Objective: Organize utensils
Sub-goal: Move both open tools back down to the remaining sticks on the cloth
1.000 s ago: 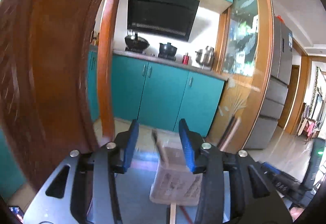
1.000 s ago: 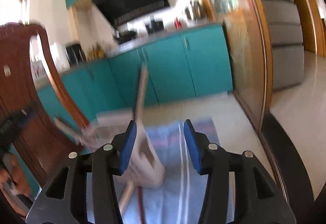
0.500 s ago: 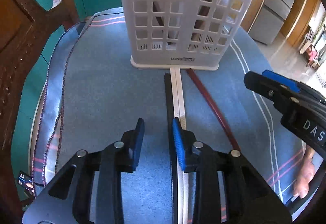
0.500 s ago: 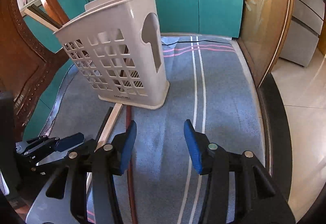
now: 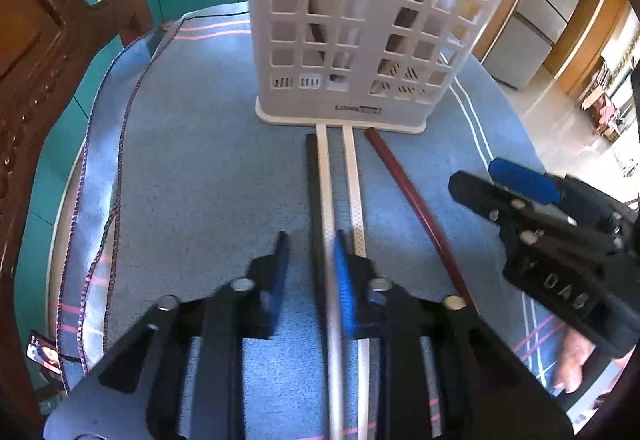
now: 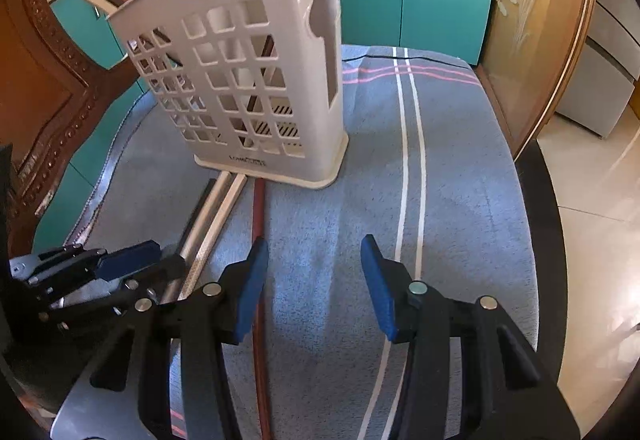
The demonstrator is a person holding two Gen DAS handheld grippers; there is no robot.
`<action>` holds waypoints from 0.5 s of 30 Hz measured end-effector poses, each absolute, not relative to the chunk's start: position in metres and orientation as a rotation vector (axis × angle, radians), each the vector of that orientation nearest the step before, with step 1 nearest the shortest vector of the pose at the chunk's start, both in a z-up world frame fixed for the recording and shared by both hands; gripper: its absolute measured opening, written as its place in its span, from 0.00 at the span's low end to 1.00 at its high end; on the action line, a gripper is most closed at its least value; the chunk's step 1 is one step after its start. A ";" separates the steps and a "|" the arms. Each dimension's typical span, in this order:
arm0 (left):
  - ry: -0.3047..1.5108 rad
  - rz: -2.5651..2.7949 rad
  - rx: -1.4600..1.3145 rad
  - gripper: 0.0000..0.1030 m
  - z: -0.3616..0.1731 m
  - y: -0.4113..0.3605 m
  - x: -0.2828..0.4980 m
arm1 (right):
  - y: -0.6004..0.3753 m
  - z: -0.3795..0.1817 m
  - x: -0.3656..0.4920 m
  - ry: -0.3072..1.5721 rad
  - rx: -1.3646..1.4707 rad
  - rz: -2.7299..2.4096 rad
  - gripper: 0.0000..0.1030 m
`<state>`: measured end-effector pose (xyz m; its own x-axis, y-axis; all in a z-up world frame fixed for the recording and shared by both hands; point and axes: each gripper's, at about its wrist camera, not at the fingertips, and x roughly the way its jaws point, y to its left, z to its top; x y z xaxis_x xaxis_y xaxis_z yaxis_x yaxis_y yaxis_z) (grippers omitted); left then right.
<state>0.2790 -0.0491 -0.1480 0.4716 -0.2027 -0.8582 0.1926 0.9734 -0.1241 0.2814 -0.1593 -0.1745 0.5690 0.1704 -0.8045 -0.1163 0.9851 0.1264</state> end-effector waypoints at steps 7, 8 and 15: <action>1.035 -0.215 -0.027 0.06 -0.137 -0.039 0.277 | -0.158 -0.180 0.280 0.978 0.043 0.167 0.46; 1.031 -0.209 -0.038 0.06 -0.135 -0.036 0.278 | -0.157 -0.181 0.280 0.980 0.041 0.167 0.46; 1.063 -0.203 -0.017 0.06 -0.143 -0.029 0.277 | -0.151 -0.184 0.283 0.994 0.031 0.169 0.46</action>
